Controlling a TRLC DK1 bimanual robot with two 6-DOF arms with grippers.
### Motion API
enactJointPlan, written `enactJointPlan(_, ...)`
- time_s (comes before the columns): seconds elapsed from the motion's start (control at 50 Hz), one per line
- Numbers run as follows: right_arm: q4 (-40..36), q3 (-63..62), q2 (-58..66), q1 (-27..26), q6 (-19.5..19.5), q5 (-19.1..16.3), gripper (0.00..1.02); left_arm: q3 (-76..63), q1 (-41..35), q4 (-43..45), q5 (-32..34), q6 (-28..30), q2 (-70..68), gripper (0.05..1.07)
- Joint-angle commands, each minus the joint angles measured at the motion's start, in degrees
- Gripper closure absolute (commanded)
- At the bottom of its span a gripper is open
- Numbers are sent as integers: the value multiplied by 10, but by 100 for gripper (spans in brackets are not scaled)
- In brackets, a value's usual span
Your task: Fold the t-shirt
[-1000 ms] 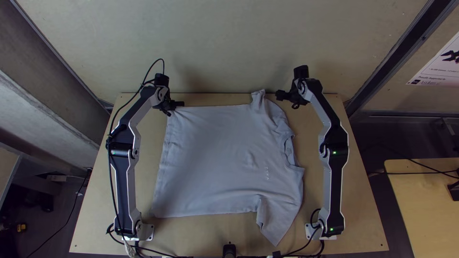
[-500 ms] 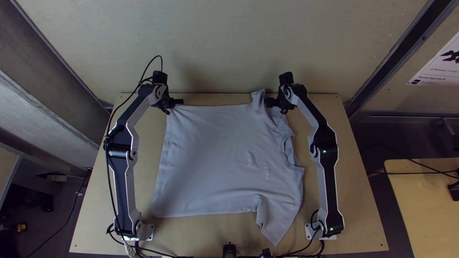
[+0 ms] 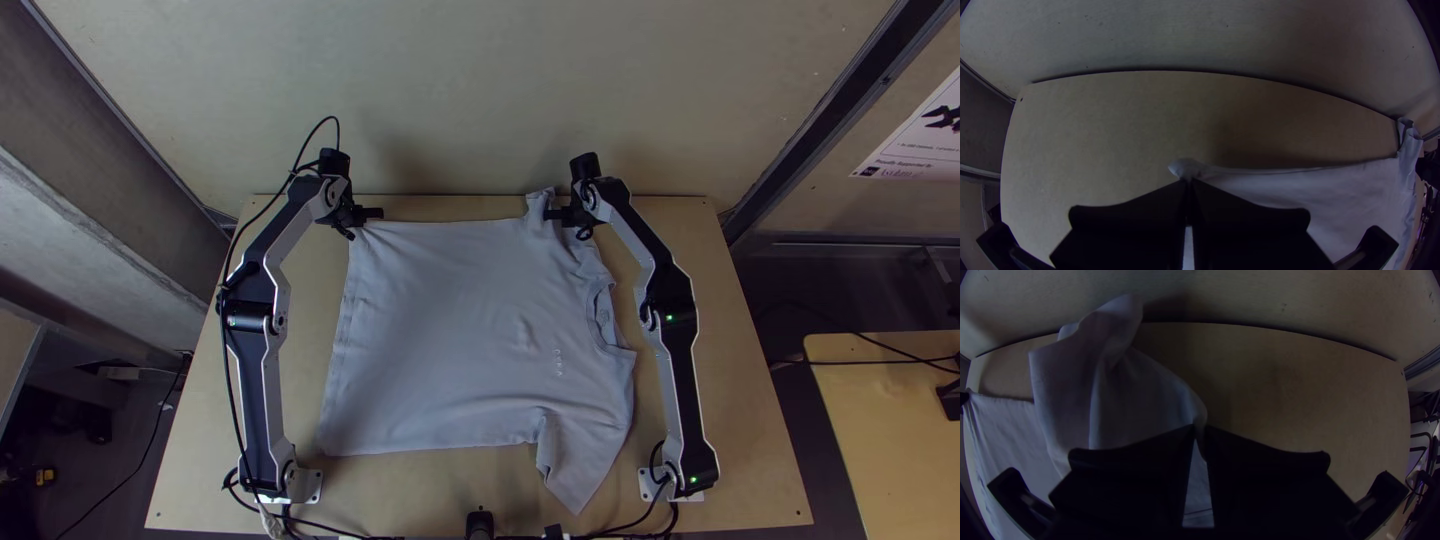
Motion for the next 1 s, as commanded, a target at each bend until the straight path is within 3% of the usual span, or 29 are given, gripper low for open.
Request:
enactJointPlan(0.0, -11, 1, -7, -3, 3, 5, 100, 9, 8, -5, 0, 2, -32, 105)
enactJointPlan(0.46, -27, -21, -75, -63, 14, 12, 100, 12, 19, -9, 5, -28, -31, 105)
enactJointPlan(0.98, -80, -56, -127, -59, 16, 12, 100, 8, 20, -56, 49, -30, -72, 105)
